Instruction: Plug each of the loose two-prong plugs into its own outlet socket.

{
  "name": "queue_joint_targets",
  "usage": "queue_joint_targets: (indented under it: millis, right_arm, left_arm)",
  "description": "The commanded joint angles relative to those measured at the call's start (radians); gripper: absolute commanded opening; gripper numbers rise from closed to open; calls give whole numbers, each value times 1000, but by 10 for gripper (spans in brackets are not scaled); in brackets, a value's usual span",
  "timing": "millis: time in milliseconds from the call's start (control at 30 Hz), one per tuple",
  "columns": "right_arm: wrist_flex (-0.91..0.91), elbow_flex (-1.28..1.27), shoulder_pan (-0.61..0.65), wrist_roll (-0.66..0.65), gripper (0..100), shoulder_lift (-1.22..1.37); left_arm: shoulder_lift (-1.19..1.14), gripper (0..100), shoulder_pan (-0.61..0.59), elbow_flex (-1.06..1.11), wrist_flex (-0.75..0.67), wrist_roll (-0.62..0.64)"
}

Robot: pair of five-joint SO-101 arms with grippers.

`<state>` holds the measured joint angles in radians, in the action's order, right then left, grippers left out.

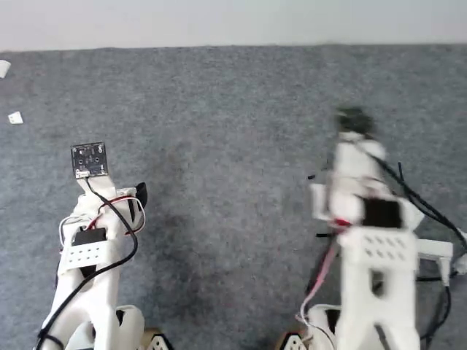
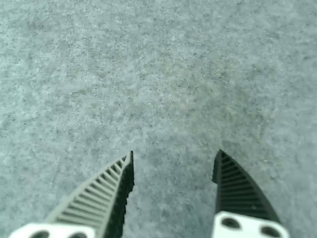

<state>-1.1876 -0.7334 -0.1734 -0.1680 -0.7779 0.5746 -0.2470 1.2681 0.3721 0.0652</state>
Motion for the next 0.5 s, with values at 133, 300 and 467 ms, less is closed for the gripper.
queue_joint_targets:
  millis: [133, 300, 467]
  right_arm:
    - [380, -140, -486, -144, 11, 12]
    - [444, -94, -568, -150, 12, 219]
    - [496, -81, -607, -184, 124, 389]
  left_arm:
    - [20, 246, 5, -10, -26, 2]
    - [23, 246, -25, -5, -25, 2]
    - [28, 247, -18, 15, -31, 0]
